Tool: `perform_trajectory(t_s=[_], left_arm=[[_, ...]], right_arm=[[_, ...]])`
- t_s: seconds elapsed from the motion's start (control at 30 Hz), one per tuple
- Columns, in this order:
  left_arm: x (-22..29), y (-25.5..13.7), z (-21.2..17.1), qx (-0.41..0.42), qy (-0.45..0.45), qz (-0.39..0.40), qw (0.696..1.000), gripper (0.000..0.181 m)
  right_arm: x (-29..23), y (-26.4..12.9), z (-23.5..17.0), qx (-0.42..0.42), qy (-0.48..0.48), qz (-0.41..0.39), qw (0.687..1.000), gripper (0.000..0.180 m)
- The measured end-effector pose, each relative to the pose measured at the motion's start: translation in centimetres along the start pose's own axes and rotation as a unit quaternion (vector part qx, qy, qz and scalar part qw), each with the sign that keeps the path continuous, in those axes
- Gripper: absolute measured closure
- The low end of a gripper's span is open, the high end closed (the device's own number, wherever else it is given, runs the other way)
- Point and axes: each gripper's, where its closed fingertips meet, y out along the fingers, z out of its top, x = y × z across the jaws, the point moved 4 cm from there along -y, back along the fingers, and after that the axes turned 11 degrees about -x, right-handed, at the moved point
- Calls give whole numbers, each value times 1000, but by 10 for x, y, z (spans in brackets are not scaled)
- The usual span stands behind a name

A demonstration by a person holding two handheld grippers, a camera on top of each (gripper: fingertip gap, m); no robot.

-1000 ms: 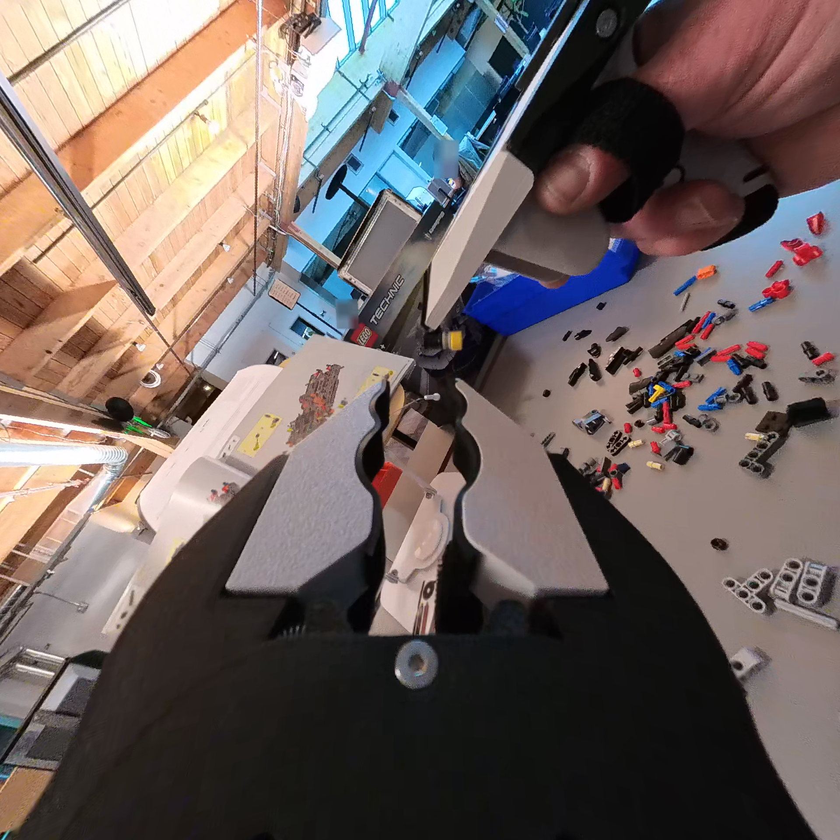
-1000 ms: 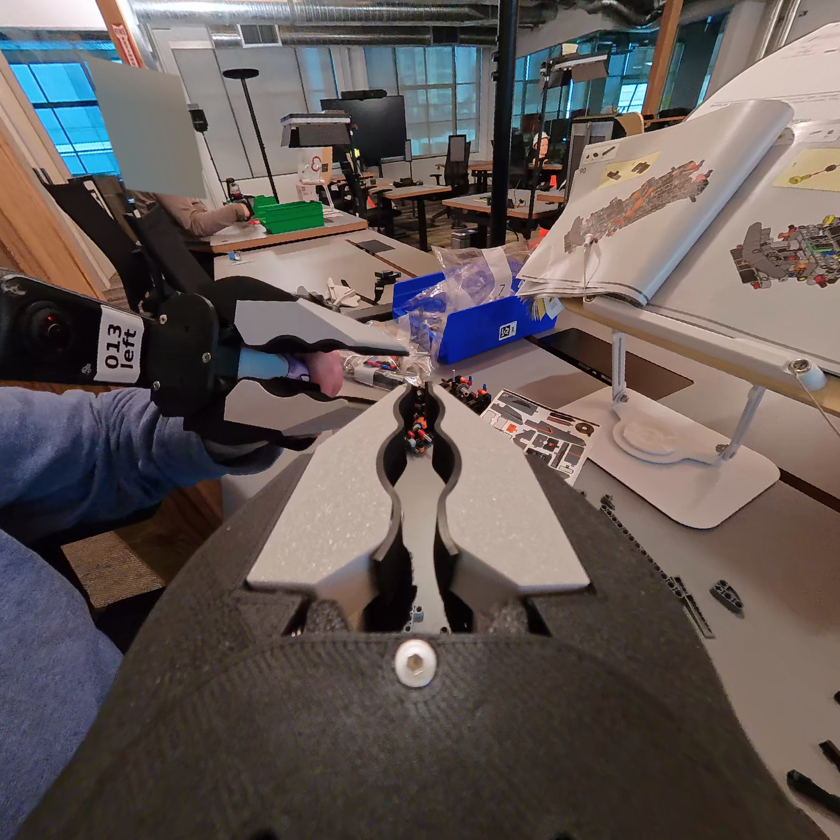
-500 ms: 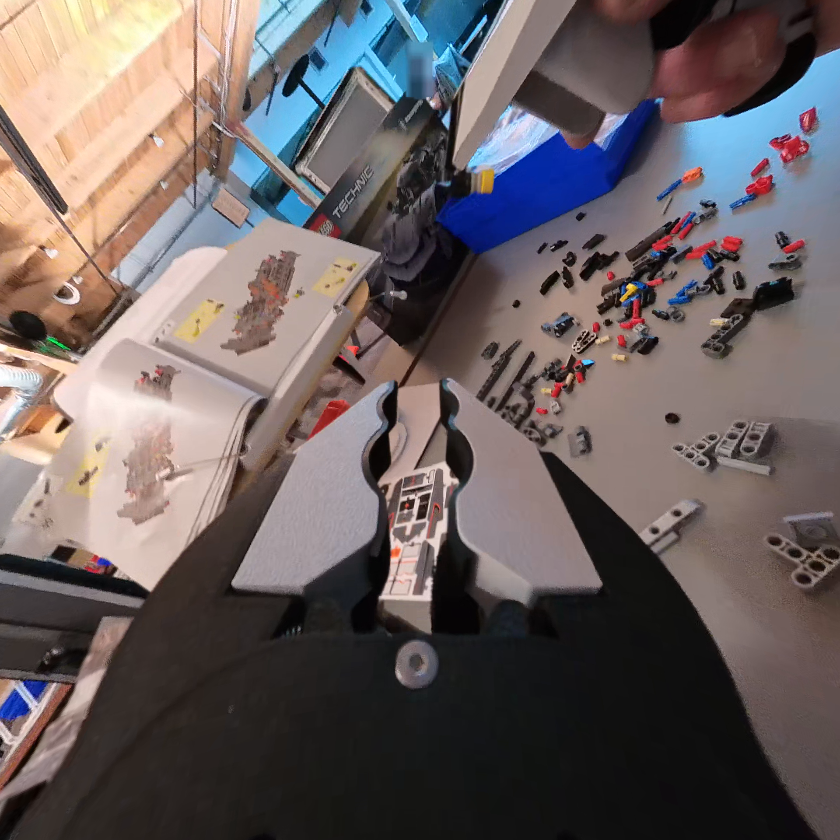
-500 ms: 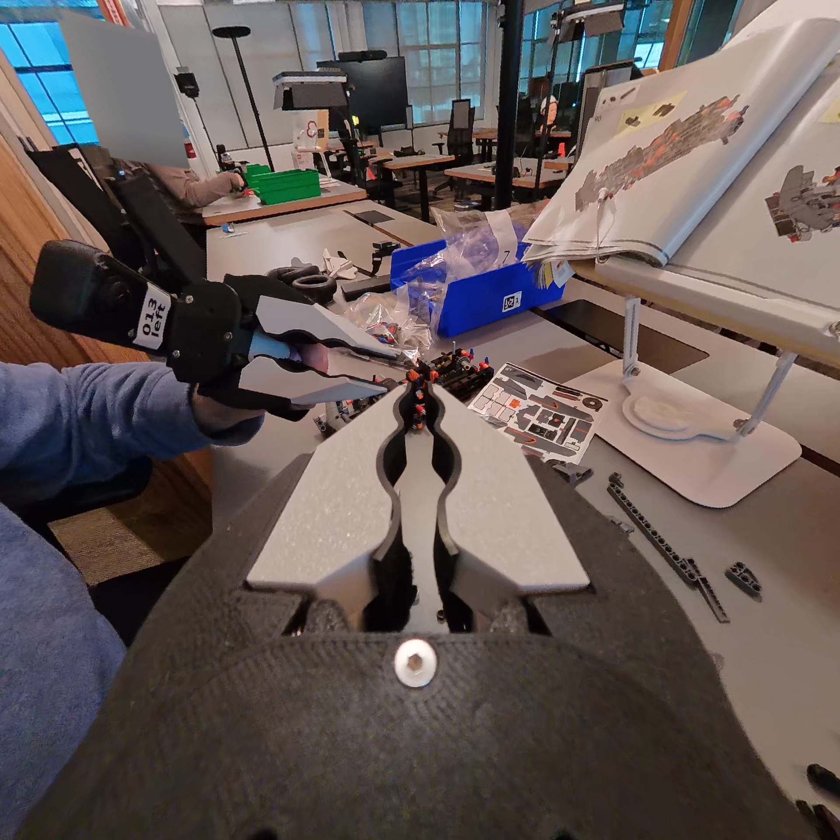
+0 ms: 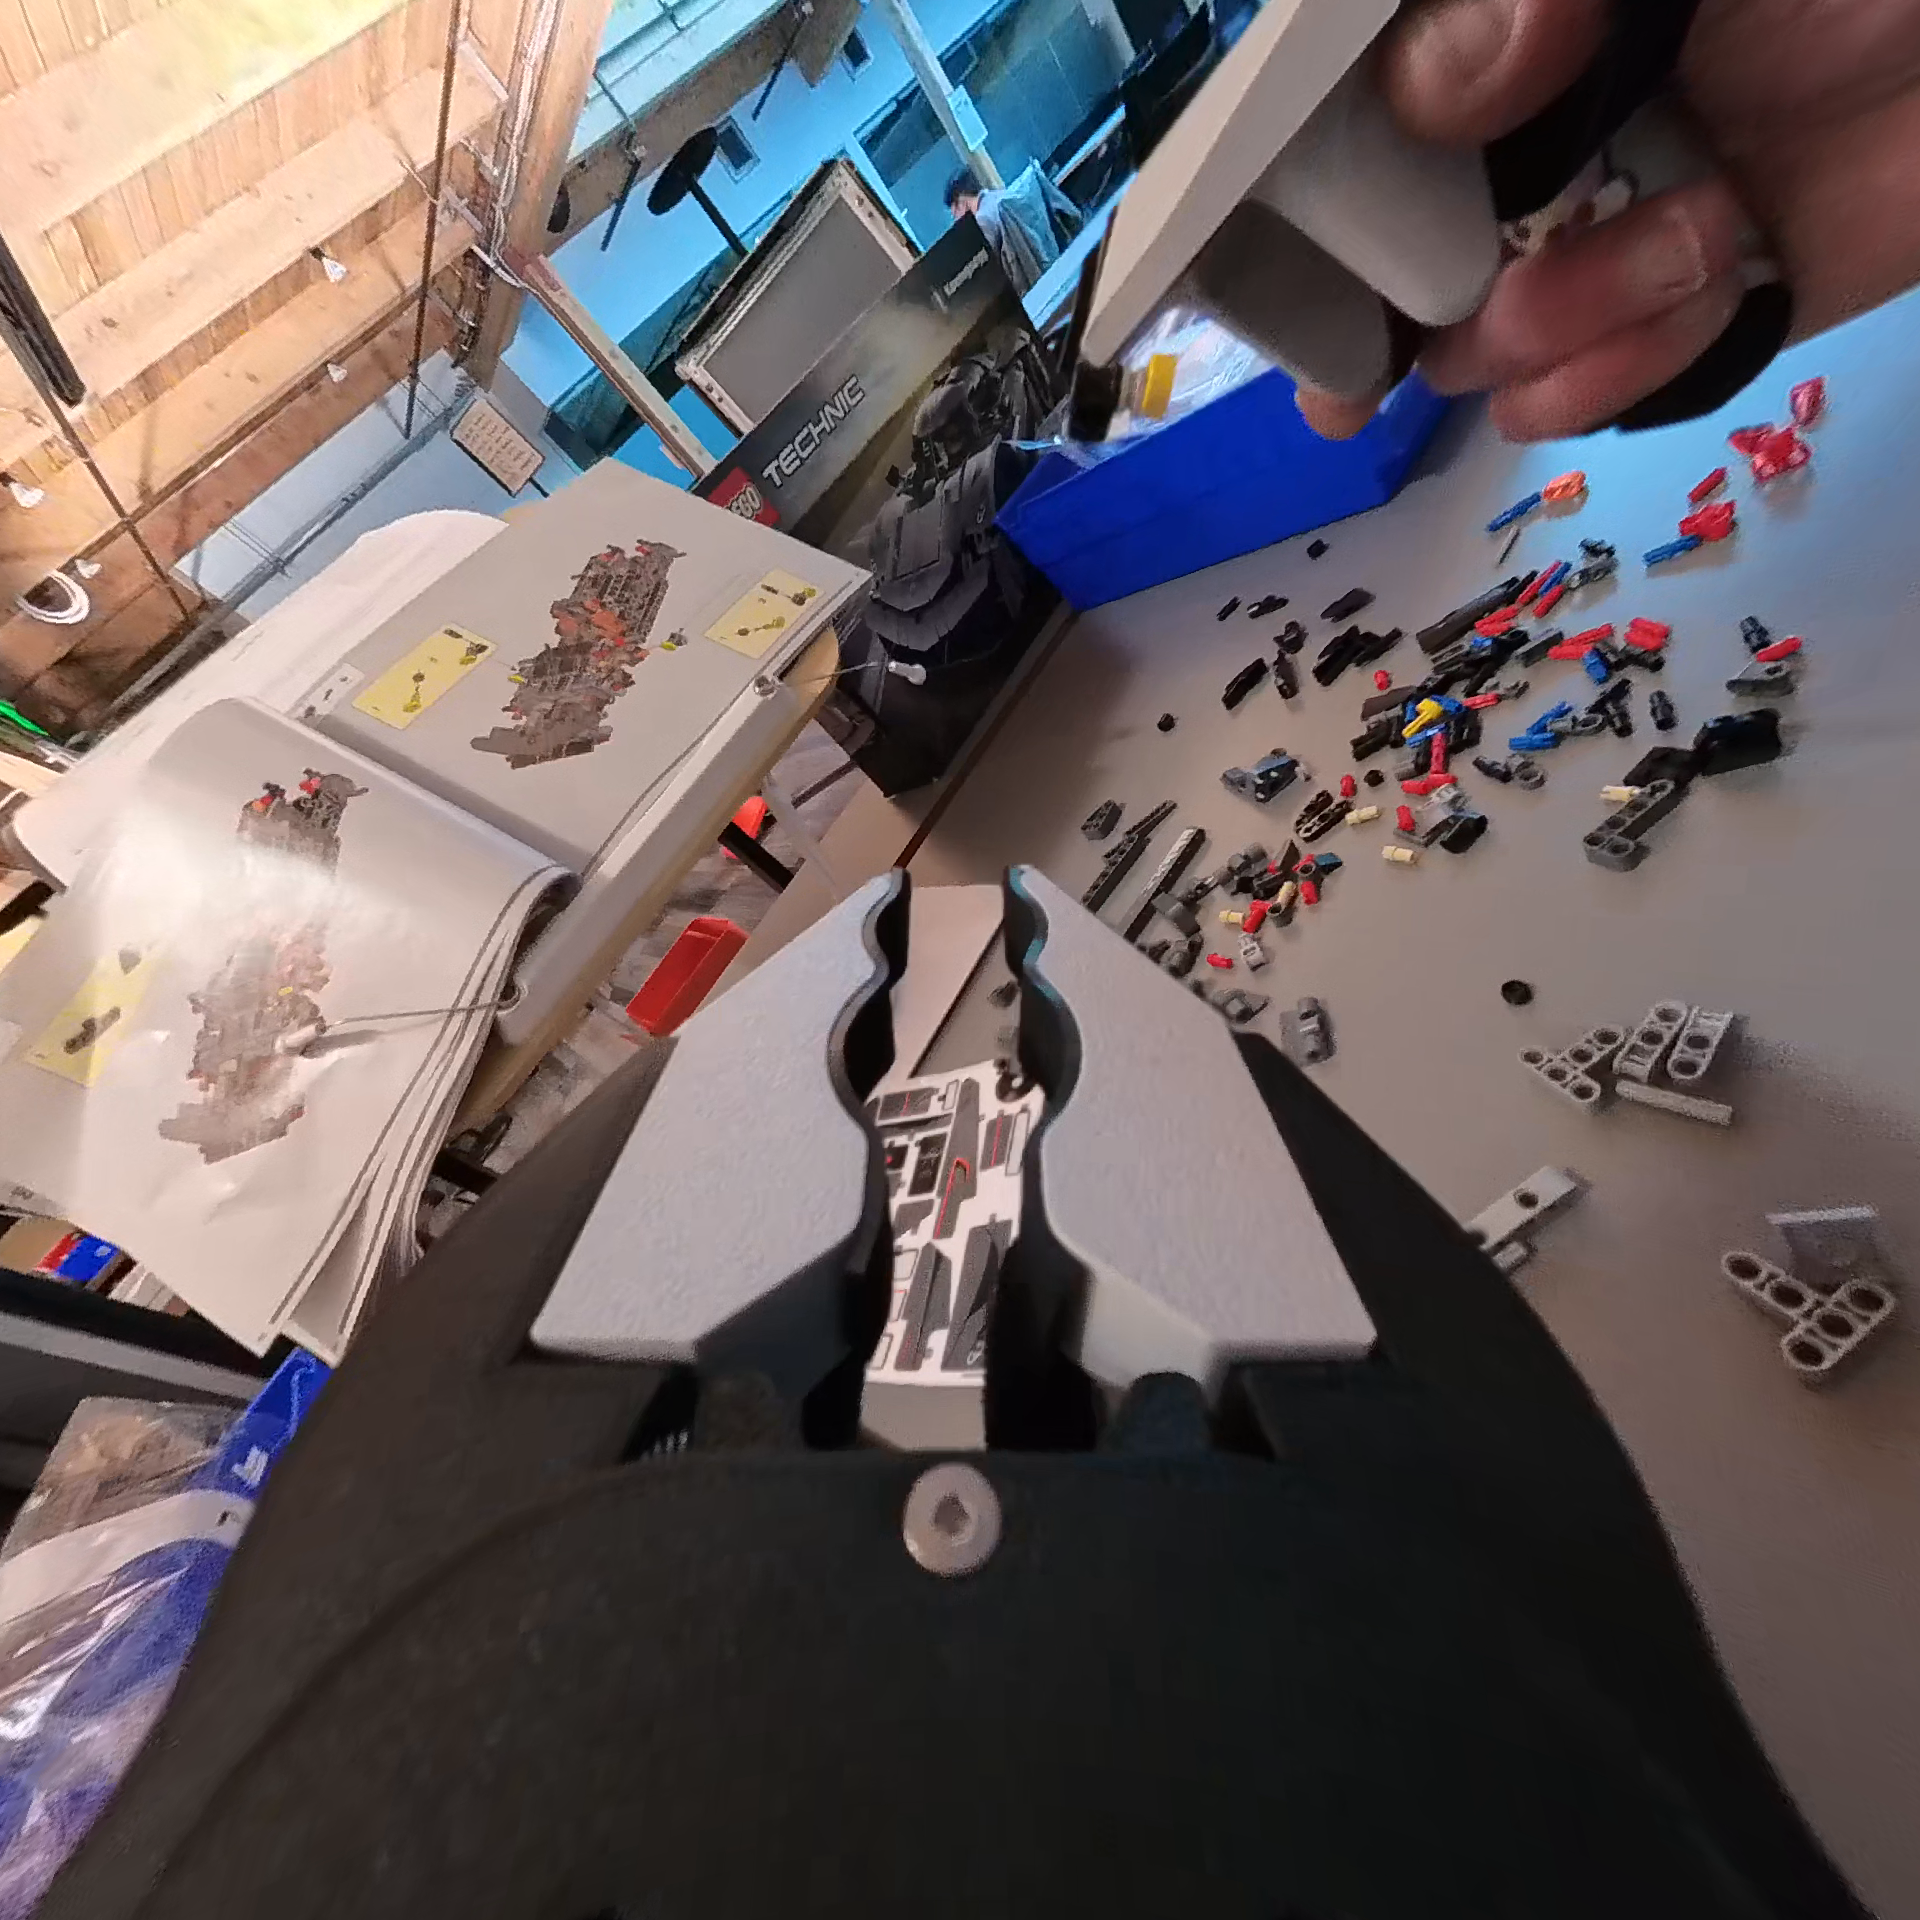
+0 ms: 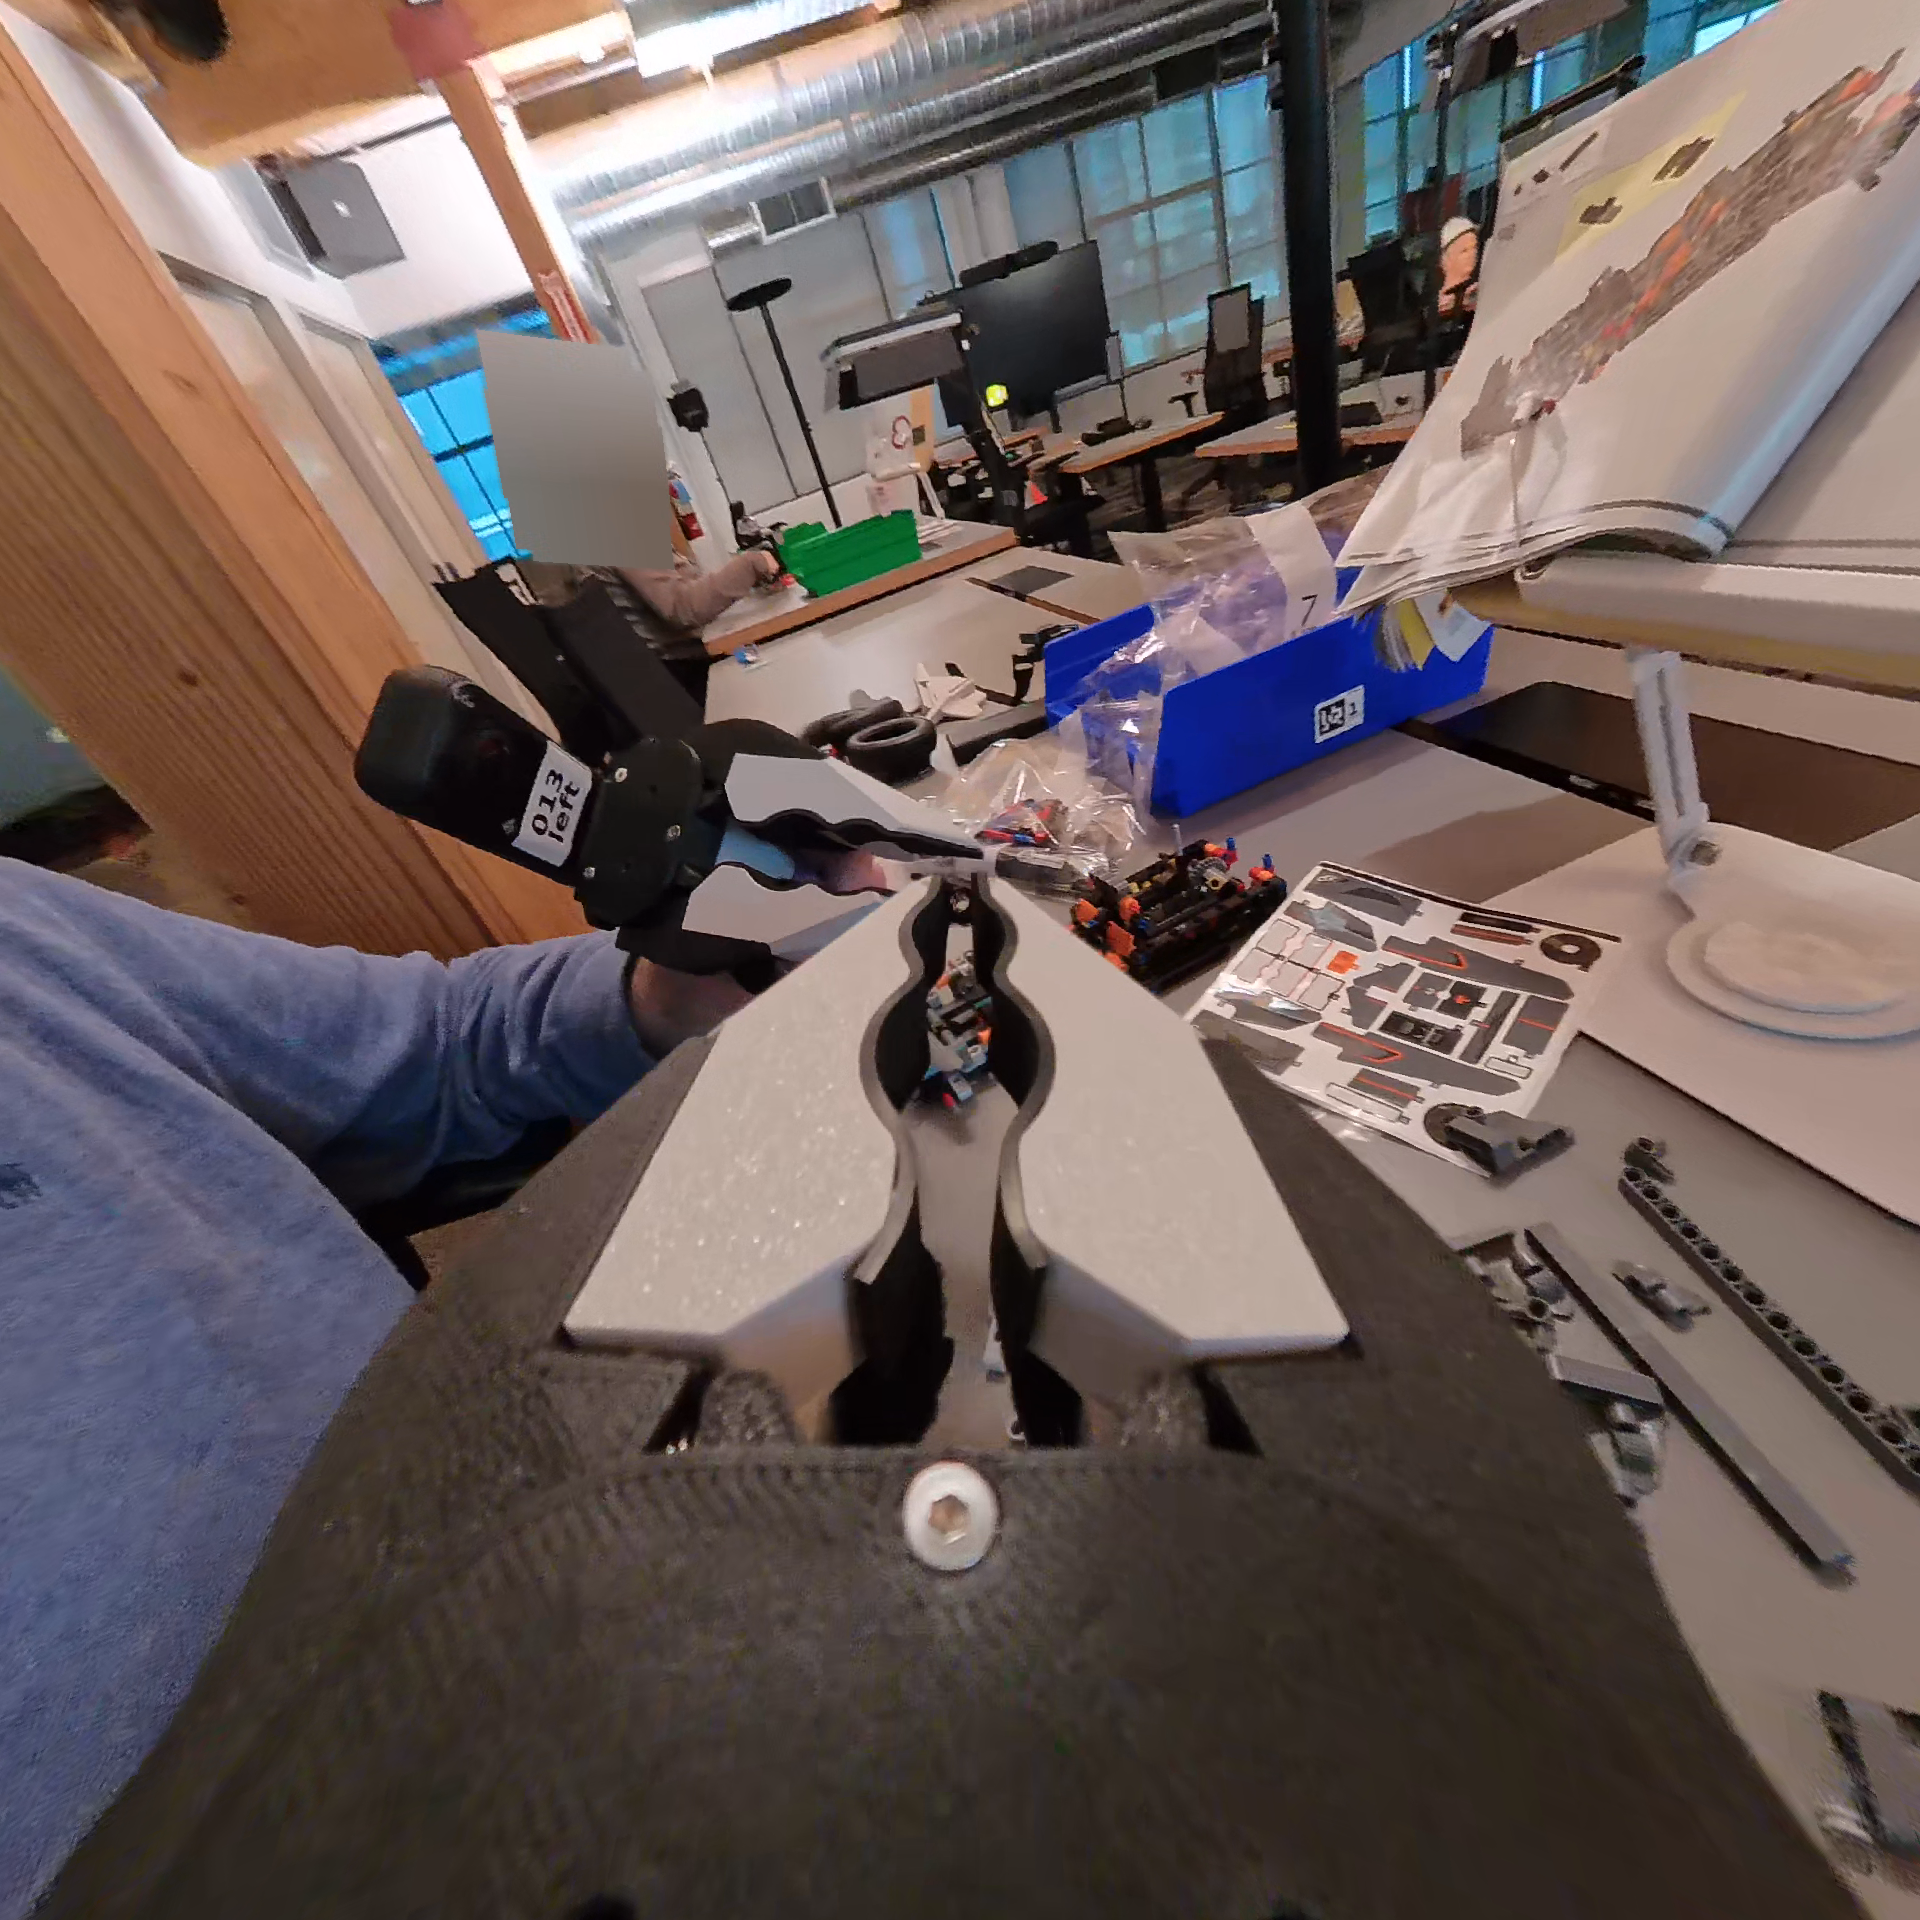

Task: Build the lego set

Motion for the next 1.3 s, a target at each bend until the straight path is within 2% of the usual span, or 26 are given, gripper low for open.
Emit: perform_trajectory(t_s=[0.67, 1.0, 1.3], left_arm=[[25, 4, 32, 44, -25, -68, 996, 158], [21, 5, 30, 36, -20, -38, 998, 146], [23, 4, 31, 42, -14, -37, 998, 149]], right_arm=[[-14, 29, -11, -46, -24, 25, 998, 179], [-15, 37, -17, -62, -12, 35, 997, 179], [-18, 42, -17, -66, -2, 45, 997, 179]])
